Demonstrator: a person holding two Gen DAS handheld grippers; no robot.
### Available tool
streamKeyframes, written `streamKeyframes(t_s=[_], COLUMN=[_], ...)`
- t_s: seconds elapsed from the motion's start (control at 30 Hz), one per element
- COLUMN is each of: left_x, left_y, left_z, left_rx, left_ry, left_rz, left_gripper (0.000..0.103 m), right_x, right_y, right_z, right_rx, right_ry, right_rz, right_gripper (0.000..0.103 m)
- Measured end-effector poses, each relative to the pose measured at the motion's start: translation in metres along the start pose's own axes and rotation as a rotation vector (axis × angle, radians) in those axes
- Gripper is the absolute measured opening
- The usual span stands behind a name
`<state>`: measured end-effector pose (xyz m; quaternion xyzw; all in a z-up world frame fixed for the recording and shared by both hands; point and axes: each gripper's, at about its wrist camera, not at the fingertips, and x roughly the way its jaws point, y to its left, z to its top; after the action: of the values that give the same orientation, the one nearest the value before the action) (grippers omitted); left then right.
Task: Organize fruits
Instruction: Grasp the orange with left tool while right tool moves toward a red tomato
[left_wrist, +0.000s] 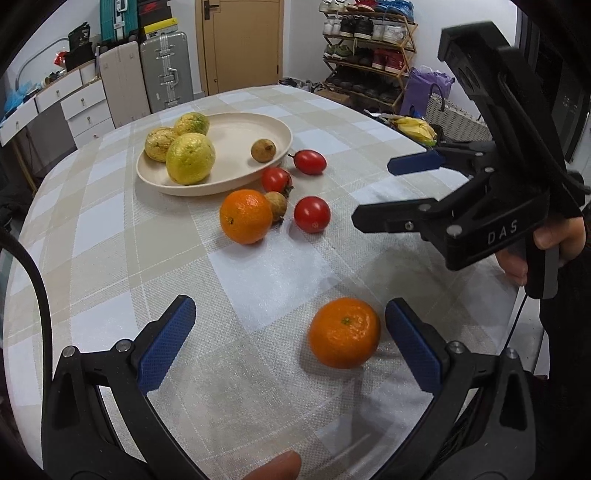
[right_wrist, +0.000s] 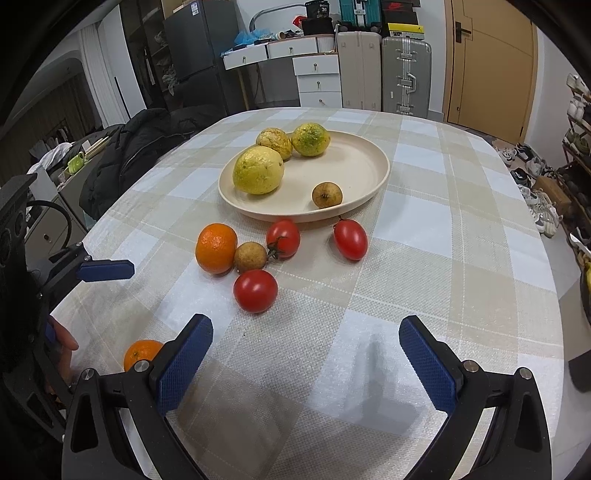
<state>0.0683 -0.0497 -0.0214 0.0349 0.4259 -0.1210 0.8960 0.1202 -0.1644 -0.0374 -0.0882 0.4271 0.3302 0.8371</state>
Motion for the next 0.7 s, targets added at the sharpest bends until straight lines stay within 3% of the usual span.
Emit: streamKeyframes(t_s=[0.3, 0.53, 0.67, 0.7], left_x=[0.009, 0.012, 0.011, 0.011], left_y=[-0.005, -0.012, -0.022, -0.023], left_z=[-0.003, -0.007, -0.011, -0.011], left_rx=[0.034, 0.081, 0.129, 0.132], left_ry=[0.038, 0.068, 0.071, 0.069], left_rz=[-0.002, -0.061, -0.102, -0.113], left_gripper=[0.102, 0.074, 0.043, 0.04], right_x=[0.006, 0.01, 0.012, 0.013], right_y=[0.001, 0.0, -0.001, 0.0], right_z=[-0.001, -0.002, -0.002, -0.002], right_rx=[0.003, 0.017, 0.026, 0.028], right_ry=[0.013, 0.02, 0.019, 0.02], right_rz=[-0.003, -0.007, -0.003, 0.0], right_gripper=[0.103, 0.103, 0.103, 0.103])
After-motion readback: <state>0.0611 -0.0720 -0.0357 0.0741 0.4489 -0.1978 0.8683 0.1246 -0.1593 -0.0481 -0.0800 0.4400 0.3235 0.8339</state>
